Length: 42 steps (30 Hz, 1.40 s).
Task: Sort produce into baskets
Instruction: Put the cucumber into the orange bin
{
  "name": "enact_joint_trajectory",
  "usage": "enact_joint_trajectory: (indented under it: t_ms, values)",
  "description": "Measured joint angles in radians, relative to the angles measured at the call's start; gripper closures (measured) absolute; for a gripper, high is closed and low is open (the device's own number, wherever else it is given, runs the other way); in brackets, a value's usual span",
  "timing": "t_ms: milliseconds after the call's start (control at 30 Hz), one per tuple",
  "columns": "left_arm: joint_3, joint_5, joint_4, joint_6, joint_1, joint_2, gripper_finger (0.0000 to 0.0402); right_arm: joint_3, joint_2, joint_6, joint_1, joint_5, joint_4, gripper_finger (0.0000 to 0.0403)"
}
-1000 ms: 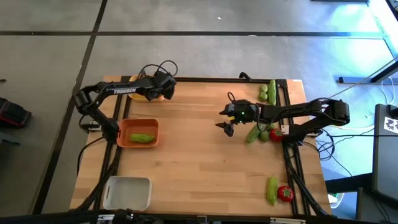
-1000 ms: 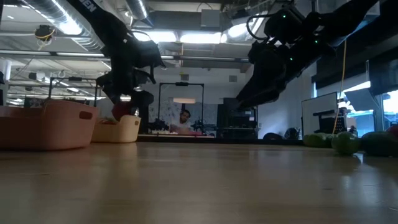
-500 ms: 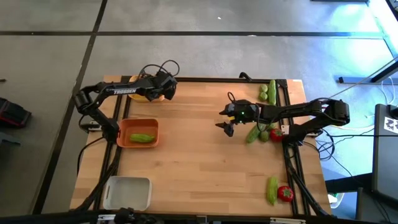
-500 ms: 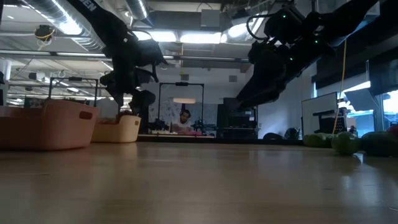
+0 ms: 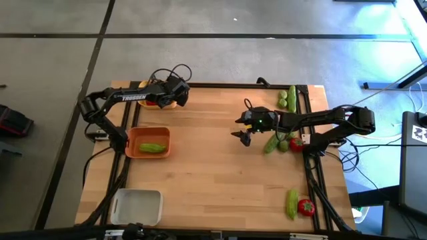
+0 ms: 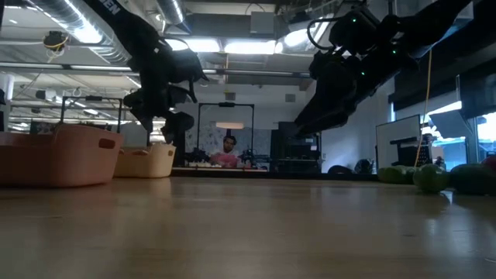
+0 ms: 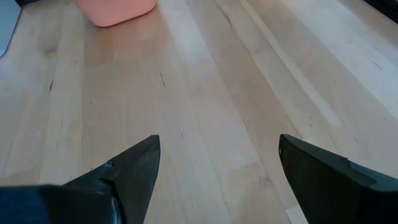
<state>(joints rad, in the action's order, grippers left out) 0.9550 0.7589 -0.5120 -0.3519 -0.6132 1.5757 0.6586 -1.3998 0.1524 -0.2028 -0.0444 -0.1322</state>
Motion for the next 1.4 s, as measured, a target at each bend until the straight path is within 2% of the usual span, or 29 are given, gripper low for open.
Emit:
enact_joint_trajectory:
  t_ms: [300,533,800,1133,1400]
  values:
    - [0.000,0.000,0.000,-0.003,0.010,-0.002,0.0007,0.000,0.000,-0.001,0.000,0.000,0.000,0.0086]
    - [0.000,0.000,0.000,0.024,0.078,-0.054,0.0013,0.000,0.003,-0.002,0.000,0.008,-0.006,0.0086]
    - [0.000,-0.001,0.001,0.019,0.225,-0.160,0.0013,0.000,0.045,-0.028,0.000,0.010,0.020,0.0086]
    - [0.000,-0.001,0.005,0.035,0.397,-0.170,0.0013,0.001,0.196,-0.063,0.000,0.010,0.265,0.0086]
    - [0.000,-0.001,0.066,0.020,0.470,-0.169,0.0013,0.001,0.334,-0.077,0.001,-0.011,0.512,0.0086]
